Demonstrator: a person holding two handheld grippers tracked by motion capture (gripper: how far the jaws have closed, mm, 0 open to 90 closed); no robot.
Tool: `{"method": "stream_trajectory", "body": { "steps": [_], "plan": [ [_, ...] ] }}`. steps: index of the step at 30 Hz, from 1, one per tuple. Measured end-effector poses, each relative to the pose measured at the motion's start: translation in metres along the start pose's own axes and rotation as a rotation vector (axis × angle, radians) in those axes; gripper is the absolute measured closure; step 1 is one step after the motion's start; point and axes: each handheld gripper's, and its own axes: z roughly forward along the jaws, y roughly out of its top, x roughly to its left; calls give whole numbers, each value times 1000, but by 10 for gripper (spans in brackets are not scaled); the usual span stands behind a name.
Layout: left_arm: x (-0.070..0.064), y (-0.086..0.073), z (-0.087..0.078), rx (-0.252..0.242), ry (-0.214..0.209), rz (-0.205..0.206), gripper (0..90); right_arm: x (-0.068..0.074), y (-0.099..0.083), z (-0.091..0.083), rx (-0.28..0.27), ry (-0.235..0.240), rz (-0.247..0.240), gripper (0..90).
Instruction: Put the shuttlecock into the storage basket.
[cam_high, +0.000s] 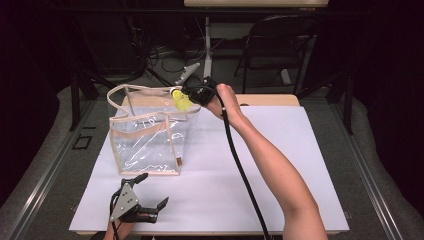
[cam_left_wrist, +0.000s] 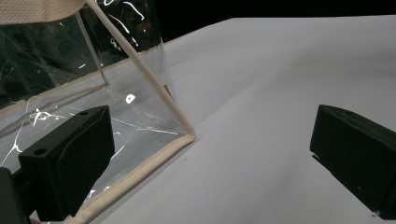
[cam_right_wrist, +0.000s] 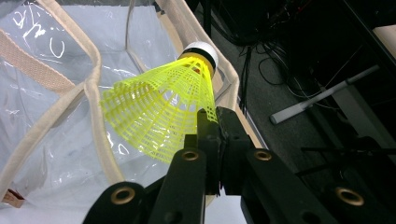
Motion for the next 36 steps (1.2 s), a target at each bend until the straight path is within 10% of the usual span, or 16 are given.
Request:
{"method": "stream_trajectory", "body": {
  "steps": [36],
  "plan": [
    [0,0,0,-2,-1,2,0,6,2,16,48,-9,4,880]
  ]
}}
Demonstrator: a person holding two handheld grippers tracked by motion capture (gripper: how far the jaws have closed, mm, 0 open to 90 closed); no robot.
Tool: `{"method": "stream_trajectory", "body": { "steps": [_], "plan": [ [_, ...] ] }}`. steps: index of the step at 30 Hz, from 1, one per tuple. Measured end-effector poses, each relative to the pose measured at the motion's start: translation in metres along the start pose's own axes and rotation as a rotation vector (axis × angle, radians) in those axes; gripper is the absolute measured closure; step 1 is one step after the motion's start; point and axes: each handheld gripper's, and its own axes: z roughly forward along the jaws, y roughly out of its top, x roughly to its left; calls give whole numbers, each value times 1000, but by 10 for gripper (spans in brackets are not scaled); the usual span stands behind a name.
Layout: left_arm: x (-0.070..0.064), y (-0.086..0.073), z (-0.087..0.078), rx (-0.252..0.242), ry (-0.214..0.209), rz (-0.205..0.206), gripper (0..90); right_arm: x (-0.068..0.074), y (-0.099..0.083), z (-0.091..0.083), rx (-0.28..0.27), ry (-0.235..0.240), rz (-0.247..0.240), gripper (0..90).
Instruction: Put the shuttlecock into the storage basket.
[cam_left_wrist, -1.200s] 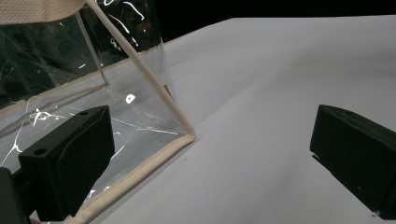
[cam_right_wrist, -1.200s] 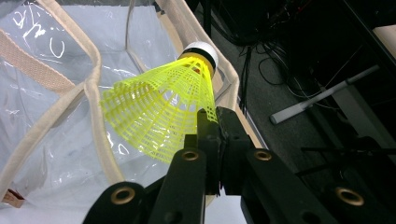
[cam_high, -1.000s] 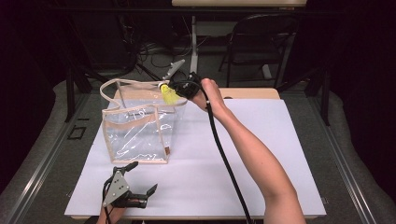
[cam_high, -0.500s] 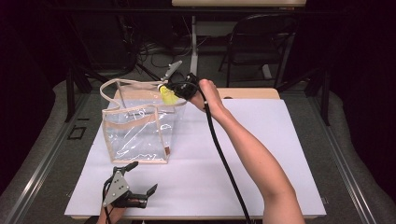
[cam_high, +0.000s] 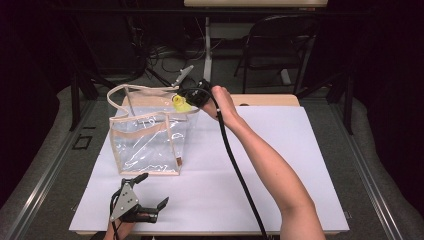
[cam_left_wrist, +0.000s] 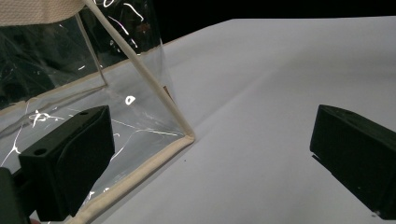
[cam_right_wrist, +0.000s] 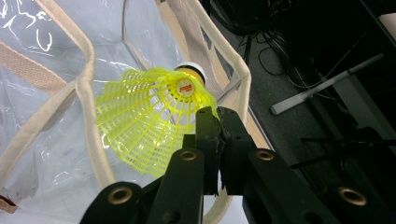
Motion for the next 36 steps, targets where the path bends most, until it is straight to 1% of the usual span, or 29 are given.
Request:
{"method": "stream_trajectory", "body": {
  "steps": [7,13,19,25,31,36],
  "plan": [
    [0,0,0,0,0,0,0,2,1,4,8,-3,2,877],
    [0,0,0,1,0,0,0,4,2,7,23,0,-7,877],
    [0,0,0,2,0,1,0,5,4,11,20,11,13,875],
    [0,0,0,2,0,-1,0,6,6,15,24,19,22,874],
    [0,0,-1,2,-1,0,0,7,7,20,32,20,15,872],
    [0,0,-1,2,-1,0,0,8,8,23,40,24,17,871]
  ]
}}
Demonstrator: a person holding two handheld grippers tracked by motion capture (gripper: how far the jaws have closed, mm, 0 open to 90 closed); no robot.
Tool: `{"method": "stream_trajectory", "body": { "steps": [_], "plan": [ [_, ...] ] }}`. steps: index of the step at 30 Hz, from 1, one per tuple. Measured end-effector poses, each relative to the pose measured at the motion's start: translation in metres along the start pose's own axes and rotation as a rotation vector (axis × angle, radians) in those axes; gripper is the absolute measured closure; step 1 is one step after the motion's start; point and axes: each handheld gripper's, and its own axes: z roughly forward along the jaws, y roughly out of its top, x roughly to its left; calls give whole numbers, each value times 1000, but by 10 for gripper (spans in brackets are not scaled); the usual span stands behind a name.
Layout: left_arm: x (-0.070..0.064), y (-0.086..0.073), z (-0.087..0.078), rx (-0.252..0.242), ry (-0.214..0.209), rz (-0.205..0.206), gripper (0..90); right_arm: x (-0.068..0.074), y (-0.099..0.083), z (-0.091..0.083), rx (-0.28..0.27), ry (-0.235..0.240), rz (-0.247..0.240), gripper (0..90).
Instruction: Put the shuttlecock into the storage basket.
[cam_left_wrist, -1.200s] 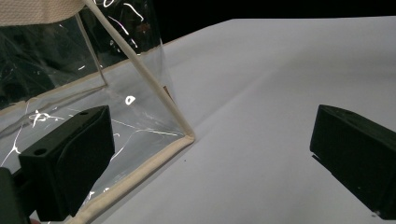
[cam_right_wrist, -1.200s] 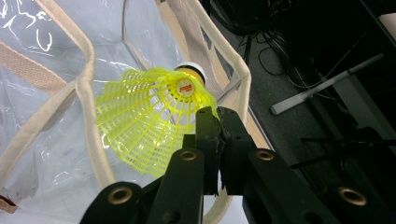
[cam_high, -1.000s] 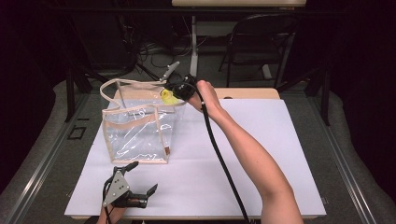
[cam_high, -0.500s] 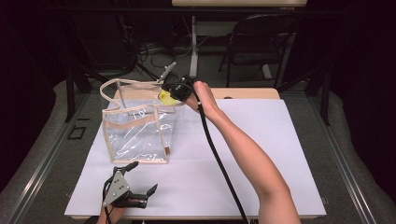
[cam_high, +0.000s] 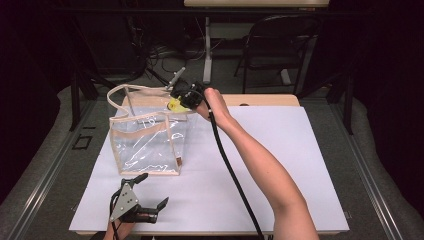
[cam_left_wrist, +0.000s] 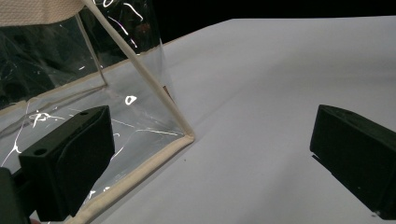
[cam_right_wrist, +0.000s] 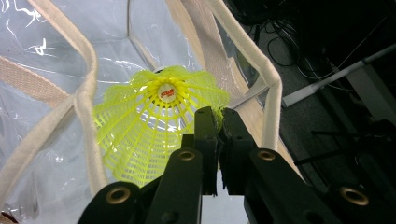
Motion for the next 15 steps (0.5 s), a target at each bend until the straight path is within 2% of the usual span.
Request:
{"method": "stream_trajectory", "body": {
  "steps": [10,15],
  "plan": [
    [0,0,0,-2,-1,-2,0,4,2,6,17,8,-16,868],
    [0,0,0,0,0,0,0,5,2,8,23,13,-10,782]
  ]
}}
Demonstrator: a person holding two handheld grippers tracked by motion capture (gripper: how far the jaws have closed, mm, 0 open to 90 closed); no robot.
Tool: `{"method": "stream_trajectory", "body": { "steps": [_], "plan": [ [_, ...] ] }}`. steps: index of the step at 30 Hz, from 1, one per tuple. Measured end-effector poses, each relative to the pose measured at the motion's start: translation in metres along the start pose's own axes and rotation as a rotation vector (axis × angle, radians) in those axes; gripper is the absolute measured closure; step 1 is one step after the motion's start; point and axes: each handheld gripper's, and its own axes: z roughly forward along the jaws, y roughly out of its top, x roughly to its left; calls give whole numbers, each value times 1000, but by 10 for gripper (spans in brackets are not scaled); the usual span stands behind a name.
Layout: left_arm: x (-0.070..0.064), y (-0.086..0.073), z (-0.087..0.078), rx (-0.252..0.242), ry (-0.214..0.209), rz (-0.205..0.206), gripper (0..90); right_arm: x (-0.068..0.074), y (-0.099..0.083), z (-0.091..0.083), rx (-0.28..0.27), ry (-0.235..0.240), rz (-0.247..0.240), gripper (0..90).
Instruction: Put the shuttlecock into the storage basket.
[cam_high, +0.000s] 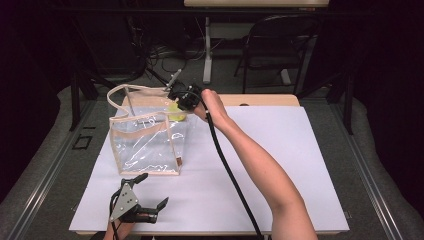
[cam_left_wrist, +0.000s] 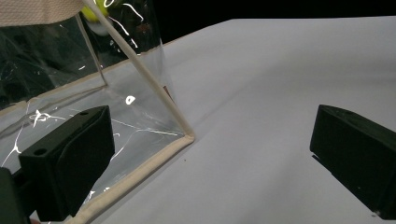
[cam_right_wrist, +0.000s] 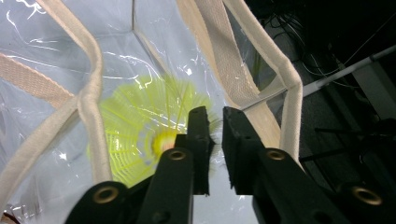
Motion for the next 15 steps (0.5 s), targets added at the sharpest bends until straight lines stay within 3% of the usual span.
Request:
{"method": "stream_trajectory", "body": {
  "steps": [5,11,15],
  "plan": [
    [0,0,0,0,0,0,0,-3,0,-6,-35,0,17,674],
    [0,0,0,-1,1,1,0,-11,-2,-17,-68,16,76,523],
    [0,0,0,-1,2,1,0,-17,-5,-26,-83,50,134,438]
  ]
}}
